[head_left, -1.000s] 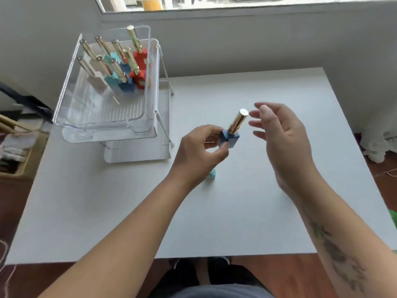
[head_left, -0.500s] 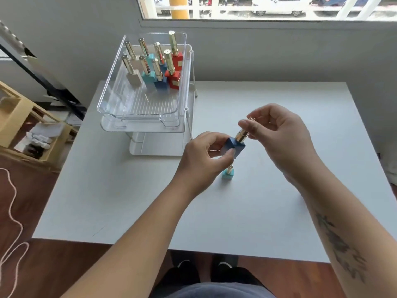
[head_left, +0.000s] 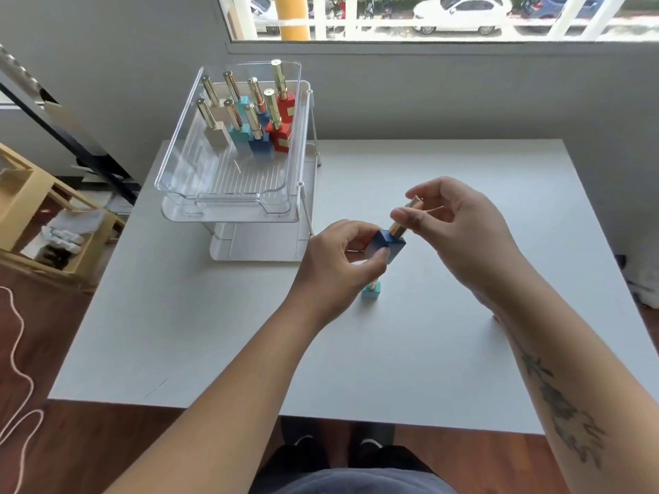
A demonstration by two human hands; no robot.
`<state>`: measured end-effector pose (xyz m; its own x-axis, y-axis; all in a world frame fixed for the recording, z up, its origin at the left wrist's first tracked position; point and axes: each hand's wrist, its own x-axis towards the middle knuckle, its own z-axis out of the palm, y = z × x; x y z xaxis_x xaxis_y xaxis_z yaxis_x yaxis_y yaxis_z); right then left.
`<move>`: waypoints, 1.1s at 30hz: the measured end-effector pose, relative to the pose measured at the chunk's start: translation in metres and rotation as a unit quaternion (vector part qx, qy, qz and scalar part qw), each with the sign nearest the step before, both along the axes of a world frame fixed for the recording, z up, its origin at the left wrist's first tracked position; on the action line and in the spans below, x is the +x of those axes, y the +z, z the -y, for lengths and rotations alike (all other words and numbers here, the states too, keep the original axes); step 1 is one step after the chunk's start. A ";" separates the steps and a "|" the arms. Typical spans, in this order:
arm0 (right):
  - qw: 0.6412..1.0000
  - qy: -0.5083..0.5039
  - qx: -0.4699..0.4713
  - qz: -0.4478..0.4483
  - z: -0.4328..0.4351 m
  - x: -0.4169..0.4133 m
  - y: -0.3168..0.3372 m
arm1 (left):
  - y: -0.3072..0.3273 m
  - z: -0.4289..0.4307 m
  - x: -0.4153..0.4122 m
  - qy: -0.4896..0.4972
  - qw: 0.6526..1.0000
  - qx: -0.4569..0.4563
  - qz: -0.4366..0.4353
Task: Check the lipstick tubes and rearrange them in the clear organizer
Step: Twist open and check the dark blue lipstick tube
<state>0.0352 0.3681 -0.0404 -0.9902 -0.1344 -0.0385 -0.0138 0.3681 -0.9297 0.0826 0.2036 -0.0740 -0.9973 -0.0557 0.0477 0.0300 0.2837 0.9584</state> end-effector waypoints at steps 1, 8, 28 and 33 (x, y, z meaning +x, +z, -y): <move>1.000 0.011 0.011 0.008 -0.002 0.000 0.000 | 0.000 -0.001 0.000 0.001 1.000 -0.001 0.002; 0.999 0.023 -0.030 -0.003 -0.008 0.004 0.001 | 0.001 -0.005 -0.005 0.008 1.000 -0.014 0.009; 0.998 -0.026 -0.055 -0.031 -0.014 -0.001 0.003 | 0.005 -0.017 -0.007 0.015 1.000 -0.005 0.015; 0.997 0.015 -0.077 -0.015 -0.021 0.000 0.001 | 0.005 -0.020 -0.009 0.019 1.000 -0.001 0.025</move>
<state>0.0350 0.3895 -0.0396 -0.9860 -0.1662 0.0142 -0.0511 0.2200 -0.9742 0.0735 0.2235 -0.0693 -0.9957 -0.0929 -0.0022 -0.0288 0.2855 0.9580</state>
